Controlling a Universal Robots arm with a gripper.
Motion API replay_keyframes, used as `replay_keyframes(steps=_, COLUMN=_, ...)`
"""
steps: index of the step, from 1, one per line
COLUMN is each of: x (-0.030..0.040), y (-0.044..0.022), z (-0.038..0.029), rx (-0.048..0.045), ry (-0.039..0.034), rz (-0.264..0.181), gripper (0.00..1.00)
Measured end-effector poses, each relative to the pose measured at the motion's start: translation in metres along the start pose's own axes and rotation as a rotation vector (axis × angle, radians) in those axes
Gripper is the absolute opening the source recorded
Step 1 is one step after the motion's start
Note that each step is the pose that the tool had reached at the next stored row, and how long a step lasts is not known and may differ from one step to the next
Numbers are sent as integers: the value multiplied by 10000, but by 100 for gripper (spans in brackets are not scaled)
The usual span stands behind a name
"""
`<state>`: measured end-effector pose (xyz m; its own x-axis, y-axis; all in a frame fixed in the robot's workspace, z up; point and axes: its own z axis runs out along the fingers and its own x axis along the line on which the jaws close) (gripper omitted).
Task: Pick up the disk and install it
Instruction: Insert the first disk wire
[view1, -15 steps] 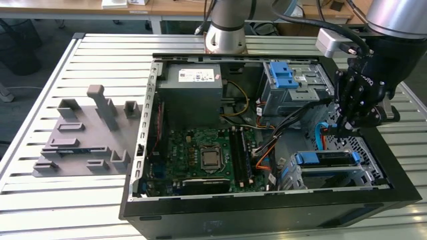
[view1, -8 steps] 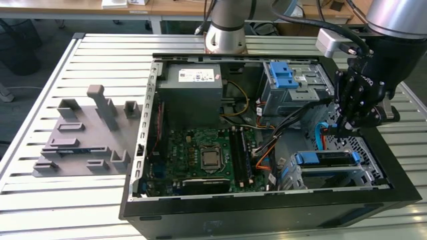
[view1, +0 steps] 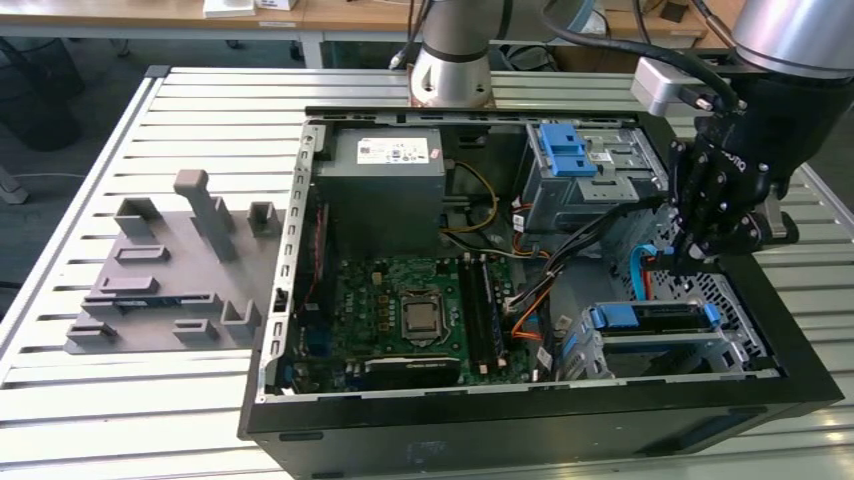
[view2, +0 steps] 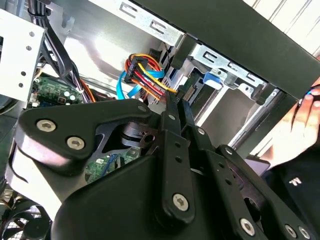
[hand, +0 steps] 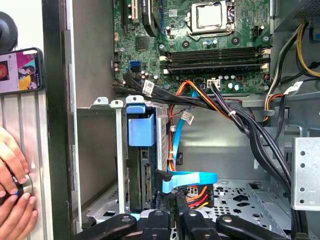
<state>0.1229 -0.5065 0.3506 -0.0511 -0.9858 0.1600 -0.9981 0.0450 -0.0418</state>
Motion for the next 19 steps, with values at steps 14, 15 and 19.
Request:
replay_keyframes(steps=14, x=132, y=-5, z=60, rx=-54, ry=-1037, rz=35, gripper=16)
replay_keyframes(steps=15, x=133, y=-5, z=65, rx=-56, ry=-1073, rz=37, gripper=16)
replay_keyframes(steps=19, x=133, y=-4, z=76, rx=-86, ry=-1622, rz=55, gripper=16)
